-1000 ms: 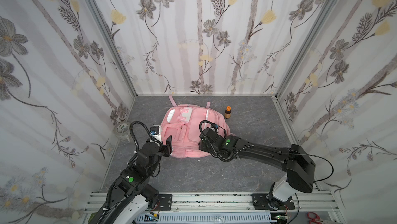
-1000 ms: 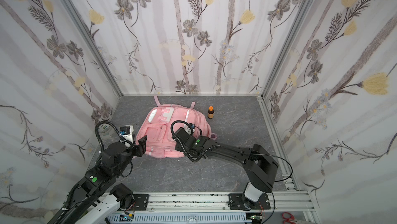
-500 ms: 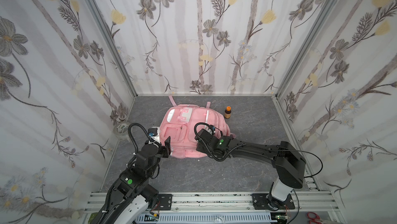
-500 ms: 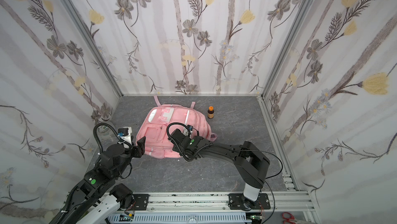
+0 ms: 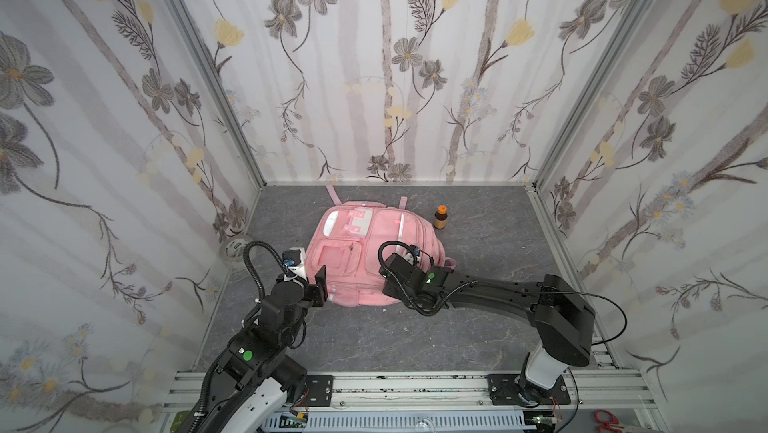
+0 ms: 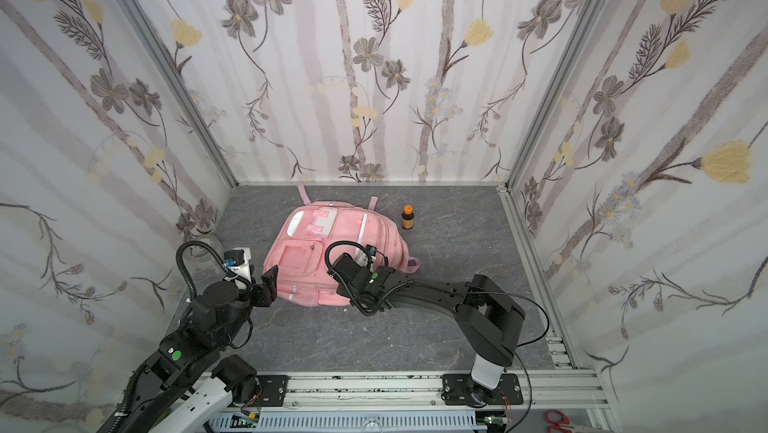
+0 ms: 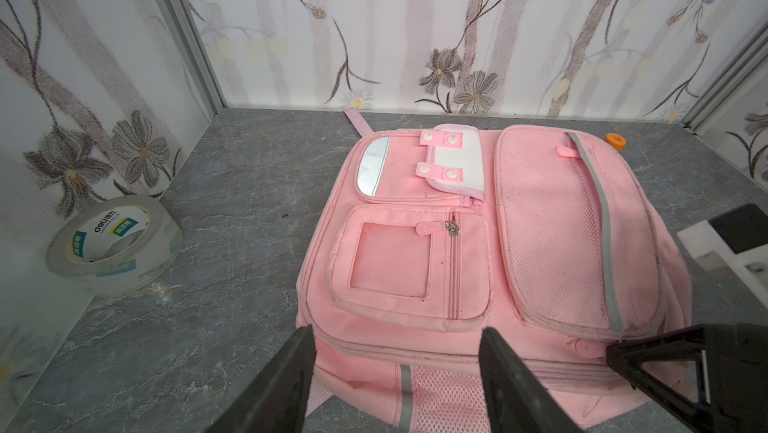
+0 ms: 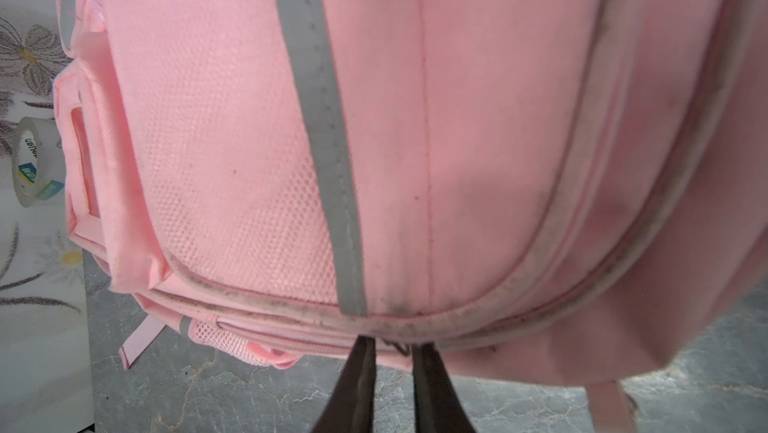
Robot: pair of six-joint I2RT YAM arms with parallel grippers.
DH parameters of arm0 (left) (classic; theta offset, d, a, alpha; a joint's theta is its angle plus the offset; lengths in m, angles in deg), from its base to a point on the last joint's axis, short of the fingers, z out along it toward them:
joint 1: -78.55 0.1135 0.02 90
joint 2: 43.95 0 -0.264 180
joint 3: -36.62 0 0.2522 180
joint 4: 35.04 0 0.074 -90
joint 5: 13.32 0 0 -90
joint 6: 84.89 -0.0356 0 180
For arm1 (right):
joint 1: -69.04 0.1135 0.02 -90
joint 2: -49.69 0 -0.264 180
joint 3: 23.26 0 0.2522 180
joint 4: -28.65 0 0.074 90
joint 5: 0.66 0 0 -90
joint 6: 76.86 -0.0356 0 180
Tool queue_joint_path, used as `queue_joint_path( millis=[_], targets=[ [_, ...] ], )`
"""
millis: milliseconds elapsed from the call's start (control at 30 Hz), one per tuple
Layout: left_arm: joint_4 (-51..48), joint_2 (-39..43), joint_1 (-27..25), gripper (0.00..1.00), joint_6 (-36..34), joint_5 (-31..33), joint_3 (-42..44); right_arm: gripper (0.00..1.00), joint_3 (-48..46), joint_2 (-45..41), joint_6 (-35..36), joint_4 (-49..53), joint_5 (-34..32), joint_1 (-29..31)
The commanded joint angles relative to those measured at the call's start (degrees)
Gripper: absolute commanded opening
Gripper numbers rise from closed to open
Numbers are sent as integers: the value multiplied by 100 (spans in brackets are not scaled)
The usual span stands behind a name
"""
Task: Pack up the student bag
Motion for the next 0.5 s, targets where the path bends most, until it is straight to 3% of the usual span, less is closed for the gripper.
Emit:
queue_joint_path(
  millis=[0, 200, 467],
  targets=[
    [115, -62, 6, 65, 36, 49, -17, 19, -28, -104, 173, -89, -244, -14],
    [182, -161, 0, 65, 27, -19, -47, 31, -308, -98, 232, -1111, 112, -32],
    [-31, -88, 2, 65, 0, -9, -136, 32, -512, 125, 114, -1887, 195, -41]
  ],
)
